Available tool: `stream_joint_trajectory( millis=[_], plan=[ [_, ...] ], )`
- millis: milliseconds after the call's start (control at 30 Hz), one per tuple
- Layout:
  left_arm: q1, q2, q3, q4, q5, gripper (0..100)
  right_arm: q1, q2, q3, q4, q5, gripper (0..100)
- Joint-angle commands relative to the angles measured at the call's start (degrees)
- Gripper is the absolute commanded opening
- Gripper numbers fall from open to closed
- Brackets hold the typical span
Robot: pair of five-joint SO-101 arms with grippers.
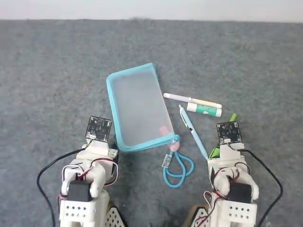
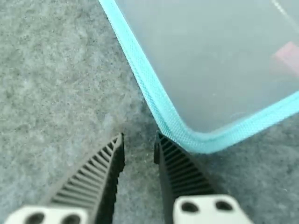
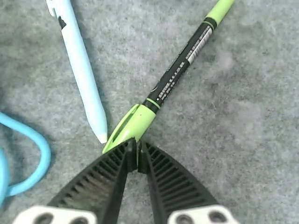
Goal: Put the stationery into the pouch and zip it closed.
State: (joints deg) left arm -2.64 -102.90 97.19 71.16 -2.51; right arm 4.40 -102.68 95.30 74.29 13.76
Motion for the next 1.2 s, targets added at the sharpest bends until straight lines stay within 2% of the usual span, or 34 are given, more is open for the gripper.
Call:
stream_joint_trajectory(
  millis=[0, 300, 367, 467, 533, 600, 633, 767, 867, 1033, 1167],
  plan=[
    [0.26, 0.44, -0.48, 0.09, -0.35, 10, 0.66, -1.36, 1.14, 0.75, -0.70, 0.9],
    [-0.35, 0.35, -0.48, -0.53, -2.11, 10, -3.82, -1.36, 1.14, -0.92, -0.35, 0.9],
    [-3.25, 0.35, -0.48, -2.20, -7.47, 10, -2.24, -1.27, 1.14, -2.68, -0.26, 0.9],
    [-13.45, 0.35, -0.48, -5.80, -18.64, 10, -0.31, -1.36, 0.18, -8.48, 0.00, 0.9],
    [-18.55, 0.44, -0.57, -7.91, -23.21, 10, 0.84, -1.27, -1.49, -11.47, 4.48, 0.9],
    [-19.43, 0.62, -0.57, -8.35, -23.38, 10, 1.10, -1.27, -4.04, -11.56, 10.55, 0.9],
    [-19.43, 0.53, -0.57, -7.74, -23.38, 10, 1.01, -1.27, -5.45, -11.47, 11.25, 0.9],
    [-19.60, 0.44, -0.57, -6.95, -23.47, 10, -0.04, -0.75, -11.60, -10.33, 8.88, 0.9],
    [-19.69, 0.44, -0.57, -6.95, -23.47, 10, -4.35, 3.91, -17.32, -7.08, 8.35, 0.9],
    [-19.60, 0.44, -0.57, -7.21, -23.47, 10, -17.01, 22.73, -26.02, -8.75, 1.49, 1.7],
    [-19.69, 0.44, -0.57, -7.21, -23.47, 10, -27.03, 39.25, -29.54, -14.37, -3.87, 11.1]
  ],
)
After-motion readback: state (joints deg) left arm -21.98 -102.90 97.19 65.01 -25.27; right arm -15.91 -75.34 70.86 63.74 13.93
